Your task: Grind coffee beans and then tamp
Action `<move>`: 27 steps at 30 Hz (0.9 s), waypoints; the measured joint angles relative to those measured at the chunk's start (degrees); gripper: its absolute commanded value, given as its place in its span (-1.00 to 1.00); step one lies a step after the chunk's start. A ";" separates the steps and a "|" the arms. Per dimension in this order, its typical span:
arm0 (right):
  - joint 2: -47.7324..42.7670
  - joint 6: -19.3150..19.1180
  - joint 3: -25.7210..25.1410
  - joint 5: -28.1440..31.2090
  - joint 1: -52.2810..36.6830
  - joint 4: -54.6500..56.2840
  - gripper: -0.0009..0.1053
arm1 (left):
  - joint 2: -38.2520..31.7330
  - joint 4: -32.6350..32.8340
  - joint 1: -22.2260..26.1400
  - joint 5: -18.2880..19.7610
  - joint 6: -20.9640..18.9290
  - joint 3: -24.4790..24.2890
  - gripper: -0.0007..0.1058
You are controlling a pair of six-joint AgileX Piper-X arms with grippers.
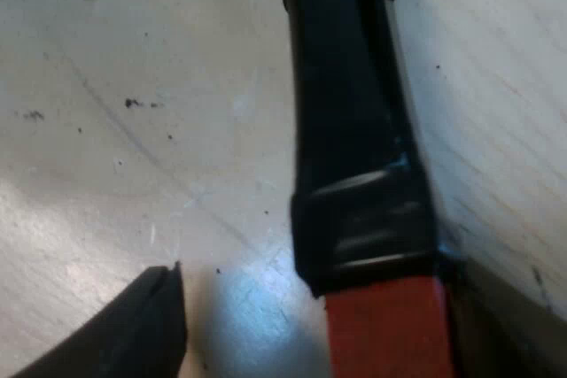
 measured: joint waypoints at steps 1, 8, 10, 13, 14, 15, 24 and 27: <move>0.00 0.00 -0.25 0.00 0.00 0.83 0.21 | 0.00 0.00 0.00 0.00 0.00 0.00 0.51; 0.00 0.00 -5.00 -0.14 0.00 11.29 0.21 | 0.00 0.00 0.00 0.00 0.00 0.00 0.51; 0.00 0.00 -6.07 -0.14 0.00 14.13 0.21 | 0.00 0.00 0.00 0.00 0.00 0.00 0.51; 0.00 0.00 -8.25 -0.21 0.00 18.08 0.21 | 0.00 0.00 0.00 0.00 0.00 0.00 0.51; 0.00 0.00 -10.15 0.69 0.00 22.44 0.21 | 0.00 0.00 0.00 -0.18 0.00 0.00 0.51; -0.52 0.00 -11.07 1.18 0.00 24.38 0.21 | 0.00 0.00 0.00 -0.18 0.00 0.00 0.51; -10.38 0.00 -16.26 3.86 0.00 32.75 0.21 | 0.00 1.84 0.00 -0.18 0.00 -3.50 0.51; -14.77 0.00 -17.44 4.18 0.00 33.26 0.21 | 0.06 4.28 0.00 -0.57 0.00 -6.20 0.51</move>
